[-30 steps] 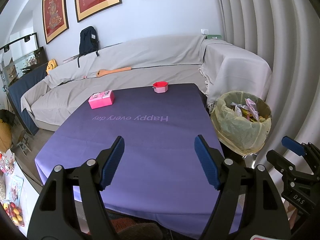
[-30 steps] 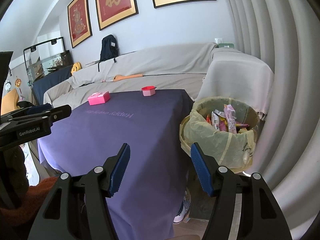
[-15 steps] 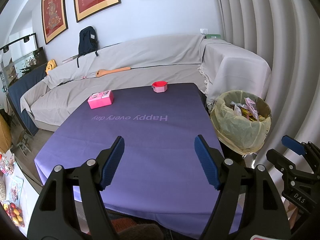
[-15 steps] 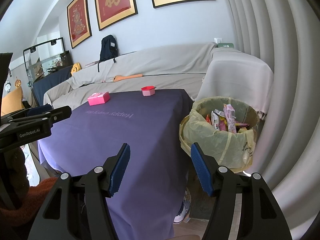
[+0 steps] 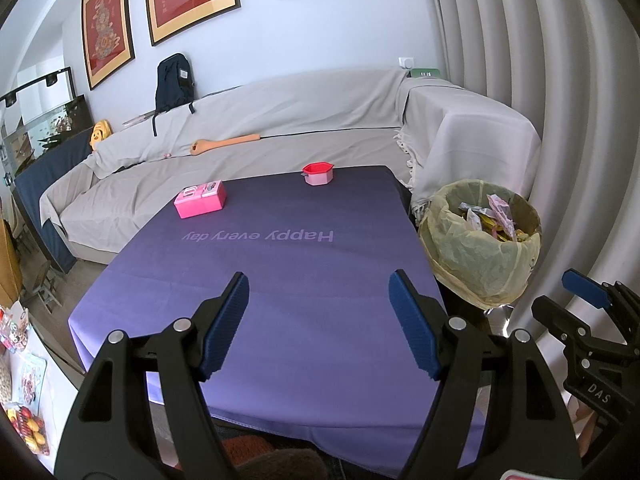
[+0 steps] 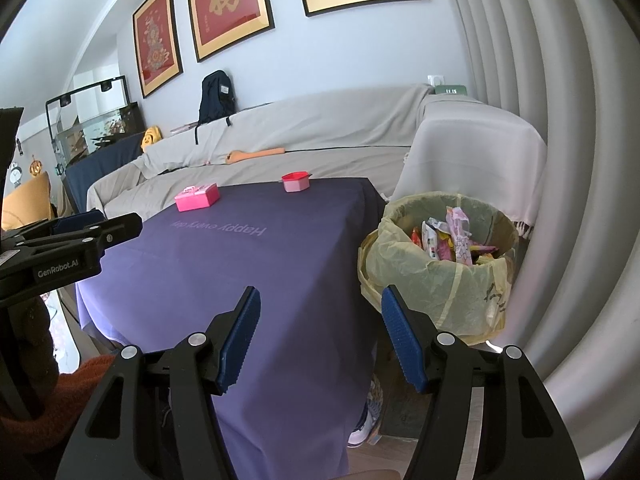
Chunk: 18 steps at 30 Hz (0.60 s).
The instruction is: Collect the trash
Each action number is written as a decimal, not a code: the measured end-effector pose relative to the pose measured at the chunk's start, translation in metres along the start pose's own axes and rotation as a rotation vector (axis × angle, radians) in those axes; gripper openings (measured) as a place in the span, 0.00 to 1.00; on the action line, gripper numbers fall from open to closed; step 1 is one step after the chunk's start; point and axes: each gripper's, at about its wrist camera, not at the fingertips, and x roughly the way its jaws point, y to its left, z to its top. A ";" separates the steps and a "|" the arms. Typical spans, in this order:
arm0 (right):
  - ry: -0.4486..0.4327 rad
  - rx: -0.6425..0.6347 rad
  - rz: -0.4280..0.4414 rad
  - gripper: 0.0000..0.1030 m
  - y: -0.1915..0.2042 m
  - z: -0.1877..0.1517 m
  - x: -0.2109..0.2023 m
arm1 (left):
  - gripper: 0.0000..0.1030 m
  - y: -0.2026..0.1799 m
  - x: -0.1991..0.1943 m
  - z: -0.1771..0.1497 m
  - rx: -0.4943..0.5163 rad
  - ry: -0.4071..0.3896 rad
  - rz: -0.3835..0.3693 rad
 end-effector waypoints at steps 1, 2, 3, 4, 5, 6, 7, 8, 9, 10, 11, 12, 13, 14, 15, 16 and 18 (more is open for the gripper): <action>0.001 -0.002 0.000 0.58 0.000 0.000 0.000 | 0.67 0.000 0.000 0.000 0.000 0.000 0.000; 0.001 -0.002 0.000 0.58 0.000 0.000 0.000 | 0.67 0.000 0.000 0.000 0.000 0.001 0.001; 0.001 -0.002 0.001 0.58 -0.001 0.000 0.000 | 0.67 0.000 0.000 0.000 0.000 0.000 0.001; 0.001 -0.002 0.001 0.58 -0.001 0.000 0.000 | 0.67 0.000 0.000 0.000 0.000 0.000 0.001; 0.001 -0.001 0.000 0.58 -0.001 0.000 0.000 | 0.67 0.000 0.000 0.000 0.000 -0.001 0.001; 0.001 -0.001 0.001 0.58 -0.001 0.000 0.000 | 0.67 0.000 0.000 0.000 0.000 0.000 0.001; 0.001 -0.001 0.001 0.58 -0.001 0.000 0.000 | 0.67 0.000 0.000 0.000 0.000 0.001 0.001; 0.002 -0.001 0.000 0.58 -0.001 0.000 0.000 | 0.67 0.000 0.000 0.000 0.000 0.001 0.001; 0.001 -0.001 0.000 0.58 -0.001 0.000 0.000 | 0.67 0.000 0.000 0.000 0.000 0.001 0.001; 0.001 -0.001 0.001 0.58 -0.001 0.000 0.000 | 0.67 -0.001 0.000 0.000 -0.001 0.000 0.002; 0.001 0.000 0.001 0.58 -0.001 0.000 0.000 | 0.67 -0.001 0.000 0.000 -0.001 0.000 0.001; 0.001 0.000 0.001 0.58 -0.001 0.000 0.000 | 0.67 -0.001 0.000 0.000 -0.001 -0.001 0.001; 0.001 0.000 0.002 0.58 -0.001 0.000 0.000 | 0.67 -0.001 0.000 0.000 0.000 0.000 0.000; 0.001 -0.001 0.002 0.58 -0.001 0.000 0.000 | 0.67 -0.001 0.000 0.000 0.000 0.000 0.000; 0.000 -0.002 0.001 0.58 -0.001 0.000 0.000 | 0.67 -0.001 0.000 0.000 -0.001 0.000 0.000; 0.000 -0.002 0.001 0.58 -0.001 0.000 0.000 | 0.67 -0.001 0.001 0.000 0.001 0.000 -0.002; 0.001 -0.001 0.000 0.58 -0.001 0.000 0.000 | 0.67 -0.001 0.001 0.000 0.002 0.000 -0.001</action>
